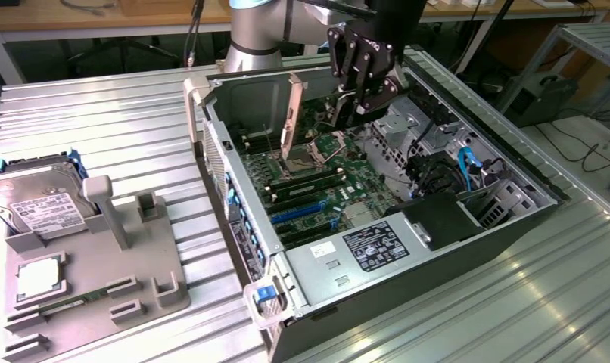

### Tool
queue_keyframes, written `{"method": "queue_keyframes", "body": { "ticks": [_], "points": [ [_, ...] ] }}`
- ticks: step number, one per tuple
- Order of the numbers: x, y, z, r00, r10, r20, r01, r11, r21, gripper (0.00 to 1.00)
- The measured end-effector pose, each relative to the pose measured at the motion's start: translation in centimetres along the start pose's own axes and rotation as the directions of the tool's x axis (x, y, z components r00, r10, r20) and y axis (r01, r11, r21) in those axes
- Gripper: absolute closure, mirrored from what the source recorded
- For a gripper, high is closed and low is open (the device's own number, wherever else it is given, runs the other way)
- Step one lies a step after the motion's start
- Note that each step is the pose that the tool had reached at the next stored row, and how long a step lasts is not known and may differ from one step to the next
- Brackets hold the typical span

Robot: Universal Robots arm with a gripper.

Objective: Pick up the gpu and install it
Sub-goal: 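Insert the gpu into the slot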

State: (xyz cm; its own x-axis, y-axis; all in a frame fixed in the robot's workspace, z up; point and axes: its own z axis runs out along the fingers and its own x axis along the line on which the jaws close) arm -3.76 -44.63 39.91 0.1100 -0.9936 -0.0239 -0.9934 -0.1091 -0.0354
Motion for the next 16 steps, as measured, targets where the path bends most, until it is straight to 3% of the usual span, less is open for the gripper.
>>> {"method": "queue_keyframes", "body": {
  "ticks": [16],
  "points": [
    [0.06, 0.03, 0.70, 1.0000, 0.000, 0.0006, 0.000, 1.0000, 0.0001, 0.72]
  ]
}}
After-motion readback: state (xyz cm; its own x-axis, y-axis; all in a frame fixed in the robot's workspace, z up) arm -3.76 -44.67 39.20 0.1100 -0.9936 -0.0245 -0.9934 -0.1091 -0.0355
